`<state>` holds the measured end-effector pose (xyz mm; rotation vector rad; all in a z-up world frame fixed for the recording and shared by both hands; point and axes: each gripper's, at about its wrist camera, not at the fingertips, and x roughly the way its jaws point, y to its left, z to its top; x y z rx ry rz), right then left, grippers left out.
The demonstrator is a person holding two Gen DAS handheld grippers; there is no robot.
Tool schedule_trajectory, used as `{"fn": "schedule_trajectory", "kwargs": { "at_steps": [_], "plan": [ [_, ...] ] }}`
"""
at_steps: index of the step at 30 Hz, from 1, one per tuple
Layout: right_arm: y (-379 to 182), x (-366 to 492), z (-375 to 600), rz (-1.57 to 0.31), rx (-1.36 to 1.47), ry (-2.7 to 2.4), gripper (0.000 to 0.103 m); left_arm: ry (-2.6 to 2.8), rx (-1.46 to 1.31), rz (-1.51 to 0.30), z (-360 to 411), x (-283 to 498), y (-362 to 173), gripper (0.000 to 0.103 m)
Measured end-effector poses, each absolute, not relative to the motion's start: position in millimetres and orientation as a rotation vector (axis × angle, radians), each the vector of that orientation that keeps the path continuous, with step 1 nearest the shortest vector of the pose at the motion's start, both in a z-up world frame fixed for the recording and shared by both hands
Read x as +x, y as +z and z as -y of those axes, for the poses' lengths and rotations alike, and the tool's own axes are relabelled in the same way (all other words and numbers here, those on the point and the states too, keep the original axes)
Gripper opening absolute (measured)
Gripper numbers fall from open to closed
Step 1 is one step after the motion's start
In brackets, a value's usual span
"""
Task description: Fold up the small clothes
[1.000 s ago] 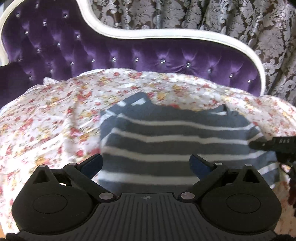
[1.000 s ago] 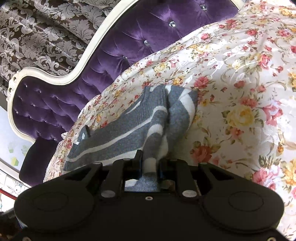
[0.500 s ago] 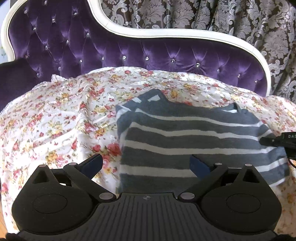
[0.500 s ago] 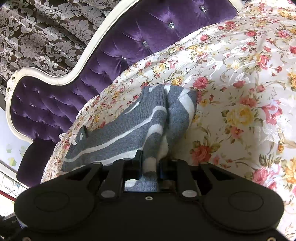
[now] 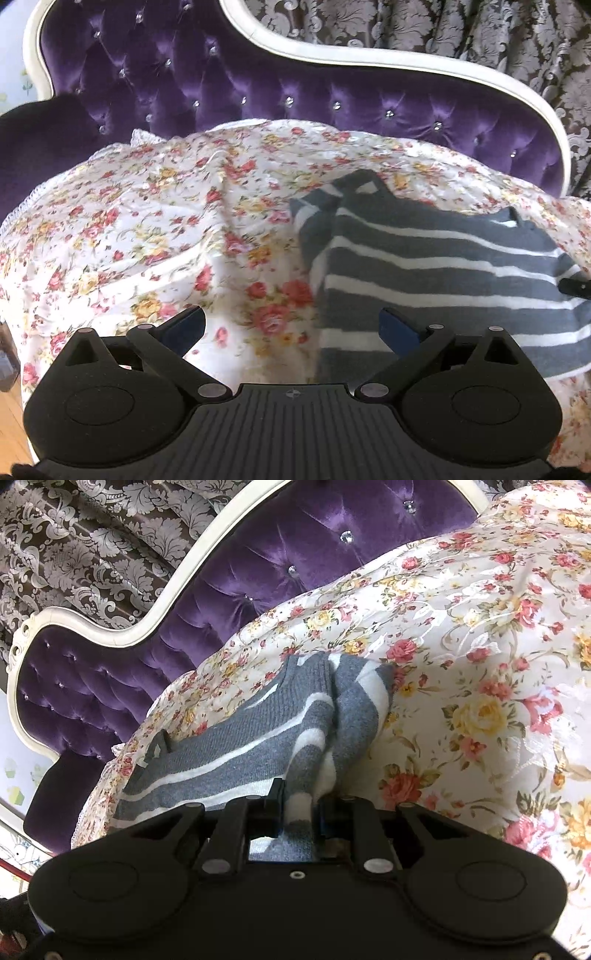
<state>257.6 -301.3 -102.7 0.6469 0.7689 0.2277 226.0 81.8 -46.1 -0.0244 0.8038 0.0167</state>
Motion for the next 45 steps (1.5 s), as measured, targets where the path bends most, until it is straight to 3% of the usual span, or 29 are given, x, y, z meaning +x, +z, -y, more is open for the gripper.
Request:
{"fn": "schedule_trajectory", "kwargs": {
  "at_steps": [13, 29, 42, 45],
  "plan": [
    [-89.9, 260.0, 290.8, -0.788, 0.567, 0.182, 0.022, -0.011, -0.127, -0.832, -104.5, 230.4, -38.4, 0.101],
    [9.4, 300.9, 168.9, -0.747, 0.248, 0.346, 0.019, 0.007, -0.265, -0.808, -140.7, 225.1, -19.8, 0.101],
    [-33.5, 320.4, 23.1, -0.851, 0.125, 0.517, 0.018, 0.031, -0.322, -0.813, -159.6, 225.8, -19.1, 0.101],
    [-44.7, 318.1, 12.6, -0.873, 0.121, 0.526, 0.023, 0.032, -0.326, -0.815, -160.4, 226.5, -19.7, 0.101]
  ]
}}
